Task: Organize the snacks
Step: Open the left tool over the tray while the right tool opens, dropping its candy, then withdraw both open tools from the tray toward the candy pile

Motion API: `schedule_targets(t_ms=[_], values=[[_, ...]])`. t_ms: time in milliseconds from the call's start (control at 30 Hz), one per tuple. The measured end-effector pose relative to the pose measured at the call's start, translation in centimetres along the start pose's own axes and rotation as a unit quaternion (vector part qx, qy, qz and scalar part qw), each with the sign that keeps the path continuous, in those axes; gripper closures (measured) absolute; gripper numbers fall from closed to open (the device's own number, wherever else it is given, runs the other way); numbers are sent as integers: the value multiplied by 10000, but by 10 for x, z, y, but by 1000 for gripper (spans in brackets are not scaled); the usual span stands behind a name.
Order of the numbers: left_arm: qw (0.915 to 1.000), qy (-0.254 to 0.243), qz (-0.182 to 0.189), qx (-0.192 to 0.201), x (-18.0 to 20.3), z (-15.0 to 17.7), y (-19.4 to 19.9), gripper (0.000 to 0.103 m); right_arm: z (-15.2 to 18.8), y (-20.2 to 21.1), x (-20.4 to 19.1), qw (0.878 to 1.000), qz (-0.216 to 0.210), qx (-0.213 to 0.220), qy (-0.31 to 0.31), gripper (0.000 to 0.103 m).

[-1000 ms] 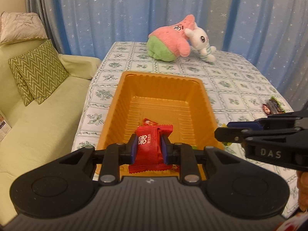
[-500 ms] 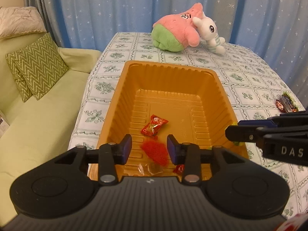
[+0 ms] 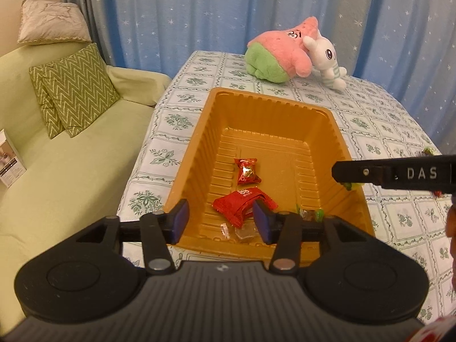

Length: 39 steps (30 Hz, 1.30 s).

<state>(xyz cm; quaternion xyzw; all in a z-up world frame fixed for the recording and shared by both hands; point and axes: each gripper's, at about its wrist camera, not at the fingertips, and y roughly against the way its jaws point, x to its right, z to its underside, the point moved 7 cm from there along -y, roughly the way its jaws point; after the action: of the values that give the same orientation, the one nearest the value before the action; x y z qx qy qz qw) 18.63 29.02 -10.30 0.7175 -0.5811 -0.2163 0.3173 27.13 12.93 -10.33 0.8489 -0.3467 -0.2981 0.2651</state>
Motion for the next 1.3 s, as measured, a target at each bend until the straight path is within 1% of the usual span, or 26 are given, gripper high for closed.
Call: schedule_targets(t_ms=[67, 200, 300, 433, 600, 900, 1000, 1133, 1300], values=[[10000, 26, -1, 30, 0, 1, 5, 53, -2, 4, 3, 9999, 65, 104, -79, 46], [9999, 23, 17, 98, 5, 3, 15, 48, -2, 16, 10, 9994, 149, 183, -271, 46], [9999, 28, 44, 126, 10, 5, 23, 47, 1, 25, 16, 9989, 107, 198, -419, 46], [9999, 27, 73, 126, 19, 9, 35, 38, 8, 44, 22, 9981, 219, 261, -517, 46], [9999, 14, 71, 81, 31, 16, 49, 36, 25, 71, 32, 9967, 489, 283, -589, 46], [9999, 19, 113, 117, 60, 22, 77, 27, 56, 122, 48, 9931, 898, 327, -679, 46], [9998, -45, 160, 149, 72, 22, 85, 25, 63, 139, 56, 9911, 1055, 373, -715, 46], [9994, -90, 245, 241, 90, 22, 96, 18, 71, 160, 66, 9890, 1207, 436, -734, 46], [9986, -143, 398, 310, 114, 22, 105, 16, 80, 183, 79, 9863, 1391, 507, -734, 46]])
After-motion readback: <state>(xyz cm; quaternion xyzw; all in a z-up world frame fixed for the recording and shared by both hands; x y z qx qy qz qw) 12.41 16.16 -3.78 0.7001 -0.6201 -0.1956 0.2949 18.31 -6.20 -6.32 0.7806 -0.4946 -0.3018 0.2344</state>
